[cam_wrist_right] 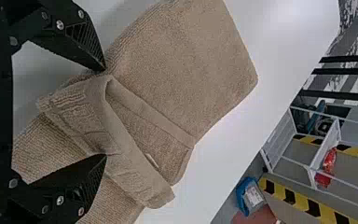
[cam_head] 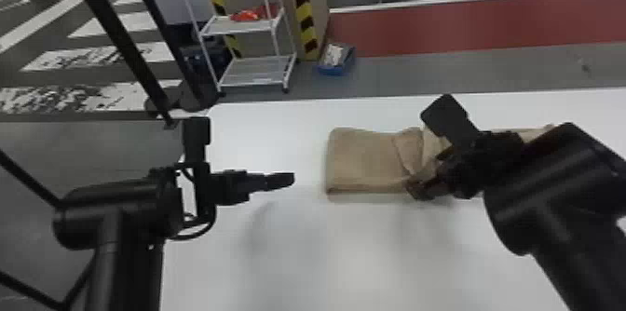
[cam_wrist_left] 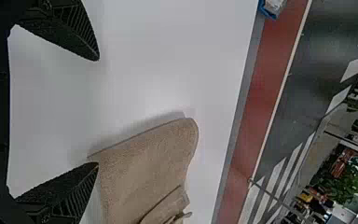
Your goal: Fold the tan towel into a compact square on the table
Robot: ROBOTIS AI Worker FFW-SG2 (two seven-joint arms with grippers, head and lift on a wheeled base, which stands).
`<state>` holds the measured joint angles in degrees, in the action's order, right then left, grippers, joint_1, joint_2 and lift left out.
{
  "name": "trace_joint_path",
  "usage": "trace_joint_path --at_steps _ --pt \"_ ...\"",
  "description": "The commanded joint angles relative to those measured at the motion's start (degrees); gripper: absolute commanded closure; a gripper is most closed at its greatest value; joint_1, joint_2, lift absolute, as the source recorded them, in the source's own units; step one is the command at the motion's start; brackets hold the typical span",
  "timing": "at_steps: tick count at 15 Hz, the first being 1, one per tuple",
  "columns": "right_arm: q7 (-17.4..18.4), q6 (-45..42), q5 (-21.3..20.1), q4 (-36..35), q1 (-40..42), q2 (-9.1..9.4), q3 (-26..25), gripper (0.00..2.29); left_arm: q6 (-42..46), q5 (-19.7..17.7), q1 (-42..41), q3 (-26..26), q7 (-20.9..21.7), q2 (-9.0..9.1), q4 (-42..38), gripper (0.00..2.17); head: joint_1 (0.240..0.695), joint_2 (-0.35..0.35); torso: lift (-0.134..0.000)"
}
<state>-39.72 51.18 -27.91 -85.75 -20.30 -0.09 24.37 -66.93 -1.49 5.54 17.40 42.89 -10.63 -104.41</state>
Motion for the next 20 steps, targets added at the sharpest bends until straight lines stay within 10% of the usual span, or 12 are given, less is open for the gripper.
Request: trace_joint_path --at_steps 1,11,20 --pt "0.35 -0.07 1.28 -0.21 0.00 0.14 -0.38 0.25 0.00 0.00 -0.09 0.00 0.00 0.00 0.00 0.08 0.695 0.275 -0.123" --pt "2.81 -0.07 2.77 -1.88 0.79 0.14 -0.99 0.25 0.17 0.00 -0.79 0.09 0.18 -0.27 -0.09 0.09 0.695 0.282 -0.123" --pt "6.32 0.99 -0.21 -3.02 1.14 0.14 -2.05 0.96 1.05 -0.26 -1.23 0.53 0.35 -0.79 0.18 0.09 0.695 0.264 -0.123"
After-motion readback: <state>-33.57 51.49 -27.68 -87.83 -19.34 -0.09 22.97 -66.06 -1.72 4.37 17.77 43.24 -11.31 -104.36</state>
